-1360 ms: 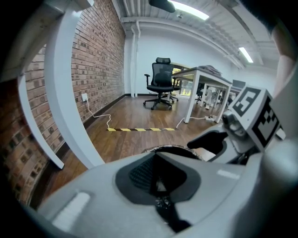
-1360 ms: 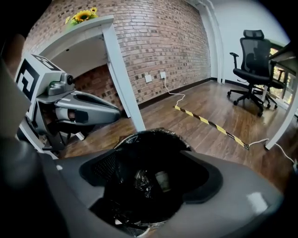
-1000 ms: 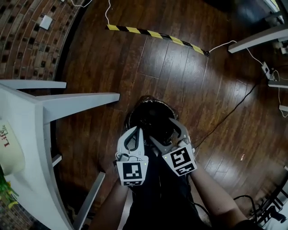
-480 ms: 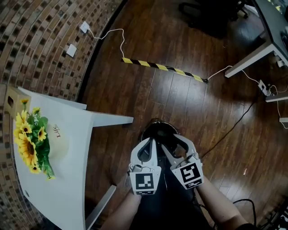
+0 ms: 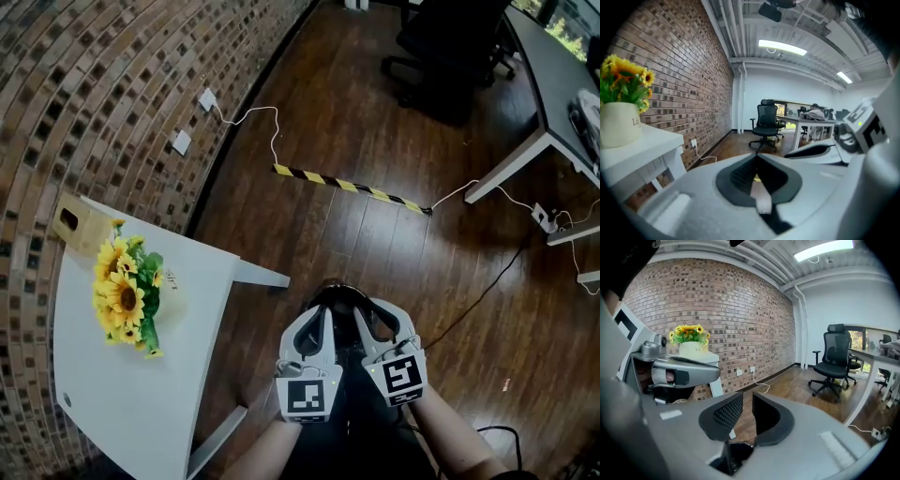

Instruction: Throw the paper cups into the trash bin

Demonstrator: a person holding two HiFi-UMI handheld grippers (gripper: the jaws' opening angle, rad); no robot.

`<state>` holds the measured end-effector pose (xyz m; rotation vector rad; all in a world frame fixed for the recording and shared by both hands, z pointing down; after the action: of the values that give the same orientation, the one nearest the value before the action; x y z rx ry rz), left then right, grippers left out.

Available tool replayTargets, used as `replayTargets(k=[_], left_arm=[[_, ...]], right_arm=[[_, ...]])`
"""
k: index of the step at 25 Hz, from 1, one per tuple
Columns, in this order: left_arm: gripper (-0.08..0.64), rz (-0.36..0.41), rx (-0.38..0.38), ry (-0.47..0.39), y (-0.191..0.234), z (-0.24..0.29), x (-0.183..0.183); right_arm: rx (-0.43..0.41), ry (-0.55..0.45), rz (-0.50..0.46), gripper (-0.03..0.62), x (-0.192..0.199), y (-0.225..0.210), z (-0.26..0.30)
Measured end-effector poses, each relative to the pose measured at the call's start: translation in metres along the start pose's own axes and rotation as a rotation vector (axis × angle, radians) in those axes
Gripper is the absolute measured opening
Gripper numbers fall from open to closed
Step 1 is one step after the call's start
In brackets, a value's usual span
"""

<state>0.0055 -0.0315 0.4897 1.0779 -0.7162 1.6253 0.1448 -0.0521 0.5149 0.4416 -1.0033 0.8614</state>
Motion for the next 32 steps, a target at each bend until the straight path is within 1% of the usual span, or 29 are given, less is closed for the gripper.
replayTargets(k=[7, 10, 16, 20, 24, 26, 32], left_arm=[[0.005, 0.038, 0.012, -0.04, 0.005, -0.029, -0.038], [0.005, 0.052, 0.014, -0.048, 0.006, -0.042, -0.055], [0.005, 0.052, 0.004, -0.127, 0.008, -0.057, -0.09], [0.005, 0.058, 0.015, -0.144, 0.004, -0.066, -0.104], [0.005, 0.07, 0.022, -0.19, 0.004, -0.076, -0.119], [0.005, 0.07, 0.023, -0.201, 0.003, -0.082, -0.122], [0.005, 0.062, 0.021, -0.205, 0.005, -0.088, -0.128]], right_arm=[[0.036, -0.059, -0.005, 0.038, -0.049, 0.004, -0.027], [0.064, -0.082, -0.024, 0.032, -0.067, 0.004, -0.038], [0.074, -0.148, -0.027, 0.025, -0.102, 0.006, -0.058], [0.088, -0.178, -0.027, 0.011, -0.124, 0.004, -0.072], [0.135, -0.194, -0.05, 0.008, -0.135, -0.004, -0.076], [0.134, -0.194, -0.034, 0.008, -0.138, -0.005, -0.079], [0.114, -0.233, -0.038, 0.008, -0.155, -0.002, -0.088]])
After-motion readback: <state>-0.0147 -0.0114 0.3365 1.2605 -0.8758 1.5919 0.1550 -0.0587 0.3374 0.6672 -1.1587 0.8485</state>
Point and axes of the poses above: the fingertips, and each gripper's own axes: z forward along the fingers, y to its left, x out of its underside, the point moved 9 cm from there along -z, backward along the fingers, and after that the axes turned 6 degrees about y, right-handed, at the moved point
